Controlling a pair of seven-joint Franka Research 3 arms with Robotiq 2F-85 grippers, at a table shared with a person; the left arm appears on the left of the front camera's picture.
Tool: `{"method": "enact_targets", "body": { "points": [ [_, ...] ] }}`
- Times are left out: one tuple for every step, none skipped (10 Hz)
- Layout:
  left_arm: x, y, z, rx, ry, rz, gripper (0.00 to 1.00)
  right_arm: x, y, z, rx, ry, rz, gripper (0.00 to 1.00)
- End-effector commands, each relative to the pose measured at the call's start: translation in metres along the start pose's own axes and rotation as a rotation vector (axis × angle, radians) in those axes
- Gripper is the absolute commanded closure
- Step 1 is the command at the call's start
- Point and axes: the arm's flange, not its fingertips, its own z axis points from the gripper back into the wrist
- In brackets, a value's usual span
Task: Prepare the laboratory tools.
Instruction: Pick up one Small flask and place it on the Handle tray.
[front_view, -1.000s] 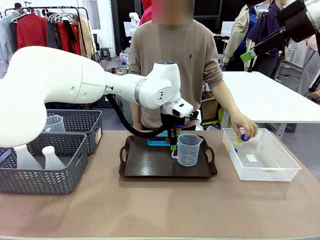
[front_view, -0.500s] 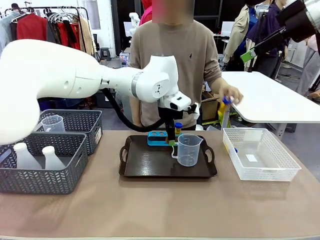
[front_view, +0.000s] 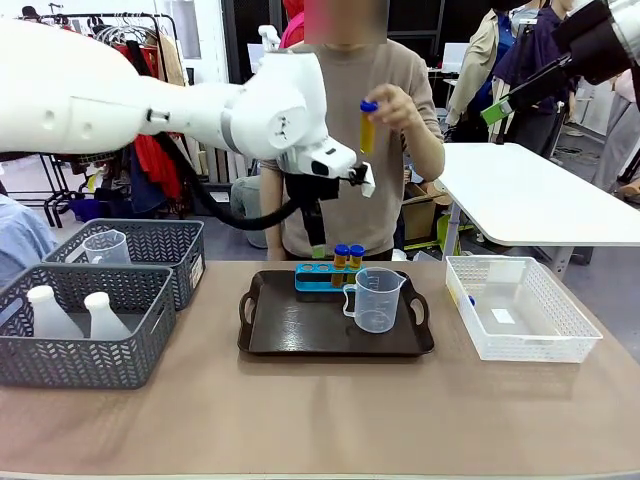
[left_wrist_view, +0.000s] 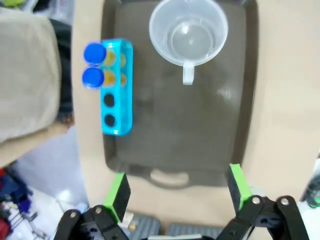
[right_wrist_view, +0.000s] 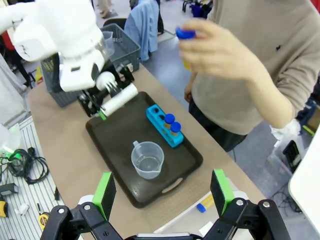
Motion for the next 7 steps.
{"method": "enact_targets", "body": {
  "points": [
    [-0.03, -0.018, 0.026, 0.04, 0.023, 0.095, 0.0, 0.0, 0.001, 0.0, 0.006, -0.012, 0.001, 0.0],
    [-0.047, -0.02, 0.048, 0.067, 0.029, 0.15, 0.0, 0.0, 0.001, 0.0, 0.006, -0.012, 0.001, 0.0],
    [-0.062, -0.023, 0.065, 0.097, 0.036, 0.219, 0.0, 0.0, 0.001, 0.0, 0.006, -0.012, 0.001, 0.0],
    [-0.079, -0.027, 0.079, 0.11, 0.041, 0.315, 0.0, 0.0, 0.001, 0.0, 0.006, -0.012, 0.001, 0.0],
    [-0.094, -0.033, 0.089, 0.122, 0.081, 0.397, 0.0, 0.0, 0.001, 0.0, 0.006, -0.012, 0.001, 0.0],
    [-0.106, -0.037, 0.094, 0.164, 0.084, 0.46, 0.0, 0.0, 0.001, 0.0, 0.006, -0.012, 0.001, 0.0],
    [-0.125, -0.039, 0.109, 0.214, 0.071, 0.534, 0.0, 0.0, 0.001, 0.0, 0.006, -0.012, 0.001, 0.0]
  ]
}}
